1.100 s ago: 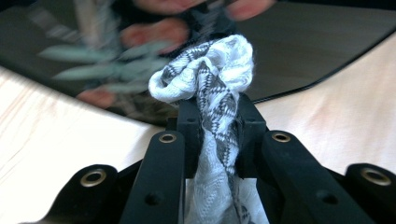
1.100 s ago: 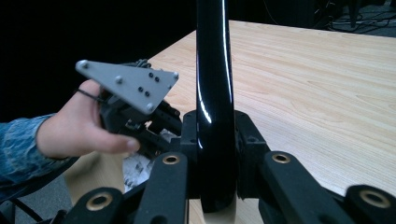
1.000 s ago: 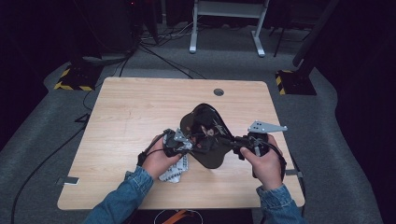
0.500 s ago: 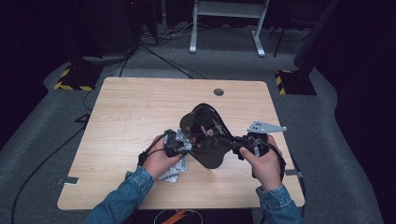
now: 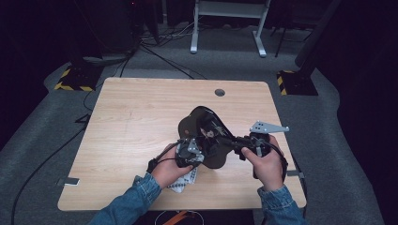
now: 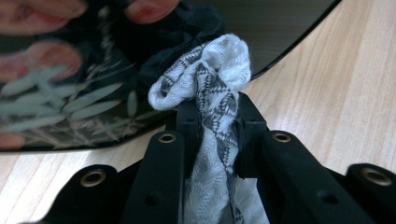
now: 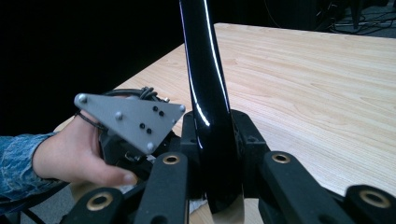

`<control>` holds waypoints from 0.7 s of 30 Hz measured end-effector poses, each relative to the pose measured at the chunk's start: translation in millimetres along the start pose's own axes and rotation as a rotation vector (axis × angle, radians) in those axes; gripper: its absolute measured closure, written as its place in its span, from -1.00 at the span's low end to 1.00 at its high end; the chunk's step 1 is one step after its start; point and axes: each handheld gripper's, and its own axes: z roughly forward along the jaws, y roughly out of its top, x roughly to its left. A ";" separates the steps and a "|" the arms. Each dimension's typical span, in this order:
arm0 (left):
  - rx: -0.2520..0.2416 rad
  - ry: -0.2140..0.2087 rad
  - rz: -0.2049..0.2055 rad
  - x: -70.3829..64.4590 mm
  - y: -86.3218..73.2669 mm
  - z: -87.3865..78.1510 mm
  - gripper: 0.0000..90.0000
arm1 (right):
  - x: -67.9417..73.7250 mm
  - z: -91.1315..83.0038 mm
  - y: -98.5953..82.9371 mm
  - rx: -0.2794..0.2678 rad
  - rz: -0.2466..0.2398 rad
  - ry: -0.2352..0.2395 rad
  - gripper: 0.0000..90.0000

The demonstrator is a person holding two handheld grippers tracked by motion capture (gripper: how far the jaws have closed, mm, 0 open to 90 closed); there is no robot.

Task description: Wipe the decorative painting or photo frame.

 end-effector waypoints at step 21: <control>-0.020 0.111 -0.130 42.5 -22.4 -18.0 0.71 | -3.4 -1.0 -0.2 -0.003 0.006 -0.025 0.76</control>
